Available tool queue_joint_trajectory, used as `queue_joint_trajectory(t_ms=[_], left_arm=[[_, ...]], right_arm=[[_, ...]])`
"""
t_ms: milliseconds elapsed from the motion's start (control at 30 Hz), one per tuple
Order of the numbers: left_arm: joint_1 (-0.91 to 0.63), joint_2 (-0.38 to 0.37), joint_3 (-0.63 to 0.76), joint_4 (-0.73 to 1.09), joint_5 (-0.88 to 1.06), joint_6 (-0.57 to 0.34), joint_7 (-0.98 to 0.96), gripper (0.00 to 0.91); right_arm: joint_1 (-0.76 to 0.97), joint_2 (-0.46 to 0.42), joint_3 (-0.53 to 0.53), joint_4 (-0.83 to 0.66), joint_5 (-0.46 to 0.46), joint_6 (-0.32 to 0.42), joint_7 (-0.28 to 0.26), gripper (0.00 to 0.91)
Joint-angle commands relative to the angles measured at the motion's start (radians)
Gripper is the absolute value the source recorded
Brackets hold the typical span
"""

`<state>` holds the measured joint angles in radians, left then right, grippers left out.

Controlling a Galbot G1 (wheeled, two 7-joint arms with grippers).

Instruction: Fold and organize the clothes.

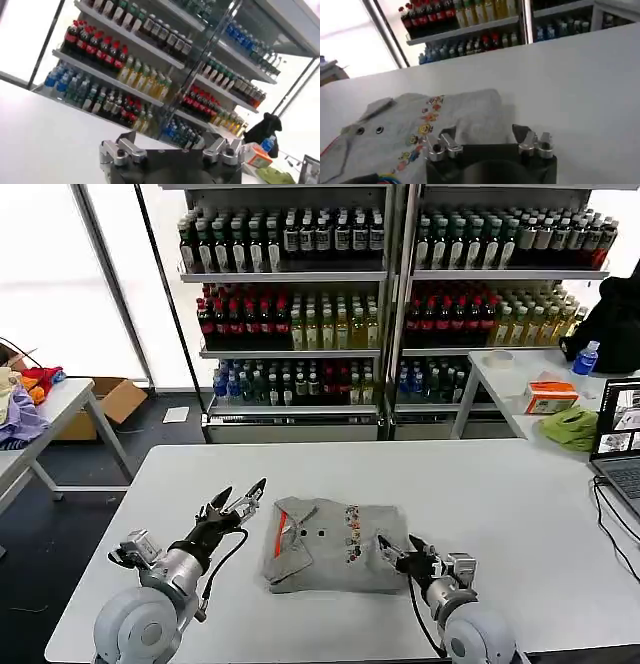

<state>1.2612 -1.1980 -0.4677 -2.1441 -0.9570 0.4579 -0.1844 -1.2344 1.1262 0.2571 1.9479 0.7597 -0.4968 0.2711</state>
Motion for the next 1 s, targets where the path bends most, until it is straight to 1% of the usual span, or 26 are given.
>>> queue_joint_trajectory(t_ms=[33, 400, 500, 733, 933, 1000], left_arm=[[0.007, 0.000, -0.011, -0.002, 0.001, 0.000, 0.001, 0.907], [0.012, 0.000, -0.023, -0.002, 0.001, -0.001, 0.000, 0.907], [0.012, 0.001, -0.023, -0.002, 0.001, -0.002, 0.001, 0.907], [0.011, 0.001, -0.021, 0.001, 0.000, -0.001, 0.001, 0.907], [0.005, -0.001, -0.015, 0.005, 0.001, -0.002, 0.000, 0.907], [0.003, -0.001, -0.016, 0.008, 0.001, -0.002, 0.000, 0.907]], right_arm=[[0.000, 0.016, -0.010, -0.042, 0.084, 0.037, -0.039, 0.000], [0.010, 0.015, -0.012, -0.053, 0.084, 0.047, -0.032, 0.000], [0.019, 0.012, 0.004, -0.047, 0.085, 0.046, -0.037, 0.000], [0.029, -0.035, 0.065, -0.050, 0.081, 0.019, -0.059, 0.000], [0.035, -0.064, 0.092, -0.077, 0.052, 0.000, -0.084, 0.000], [0.038, -0.063, 0.090, -0.083, 0.023, 0.003, -0.098, 0.000]])
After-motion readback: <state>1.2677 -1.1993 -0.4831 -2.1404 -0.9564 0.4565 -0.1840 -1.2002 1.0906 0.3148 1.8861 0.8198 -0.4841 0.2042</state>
